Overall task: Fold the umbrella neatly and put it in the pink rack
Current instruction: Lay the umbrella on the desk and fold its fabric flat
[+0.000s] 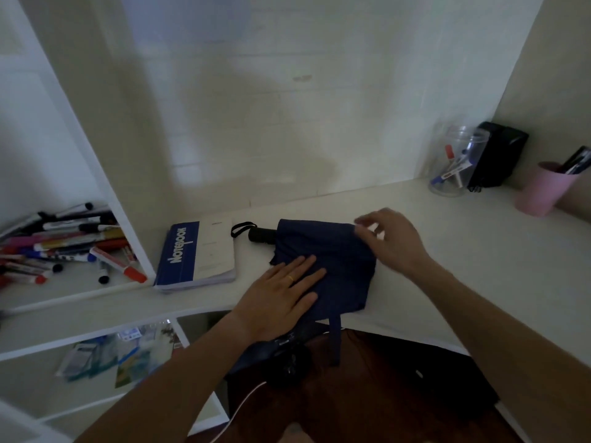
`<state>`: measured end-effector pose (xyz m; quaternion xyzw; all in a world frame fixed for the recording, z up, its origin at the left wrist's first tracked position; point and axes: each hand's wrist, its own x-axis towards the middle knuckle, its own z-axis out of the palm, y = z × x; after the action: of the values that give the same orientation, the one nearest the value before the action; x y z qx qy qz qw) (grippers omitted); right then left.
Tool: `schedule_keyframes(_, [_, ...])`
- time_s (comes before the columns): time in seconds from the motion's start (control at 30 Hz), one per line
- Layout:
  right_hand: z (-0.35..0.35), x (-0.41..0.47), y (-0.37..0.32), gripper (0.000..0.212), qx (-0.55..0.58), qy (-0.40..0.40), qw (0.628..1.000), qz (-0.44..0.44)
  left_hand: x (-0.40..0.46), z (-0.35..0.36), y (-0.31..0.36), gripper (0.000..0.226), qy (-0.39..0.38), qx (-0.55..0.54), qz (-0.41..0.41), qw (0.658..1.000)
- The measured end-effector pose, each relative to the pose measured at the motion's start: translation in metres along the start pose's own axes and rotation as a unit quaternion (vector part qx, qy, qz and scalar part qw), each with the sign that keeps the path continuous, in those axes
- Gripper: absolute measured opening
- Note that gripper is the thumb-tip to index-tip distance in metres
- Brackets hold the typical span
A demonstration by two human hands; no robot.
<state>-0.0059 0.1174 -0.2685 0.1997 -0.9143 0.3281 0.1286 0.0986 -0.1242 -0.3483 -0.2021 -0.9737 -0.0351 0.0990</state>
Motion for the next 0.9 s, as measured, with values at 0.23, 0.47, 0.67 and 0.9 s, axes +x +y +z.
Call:
schedule_keyframes(0.23, [0.005, 0.062, 0.007, 0.019, 0.057, -0.182, 0.976, 0.101, 0.001, 0.004, -0.003, 0.058, 0.008, -0.002, 0.006, 1.0])
schedule_keyframes(0.47, [-0.029, 0.051, -0.015, 0.022, 0.312, -0.091, 0.945, 0.047, 0.019, 0.008, 0.003, 0.062, 0.016, -0.01, -0.021, 1.0])
schedule_keyframes(0.67, [-0.024, 0.0, -0.008, 0.075, 0.012, -0.084, 0.996, -0.037, 0.019, 0.009, 0.002, 0.057, 0.053, 0.001, -0.012, 0.999])
schedule_keyframes(0.9, [0.01, -0.054, -0.01, 0.016, 0.075, 0.08, 0.994, 0.012, 0.017, 0.006, 0.007, 0.054, 0.069, 0.009, -0.011, 0.997])
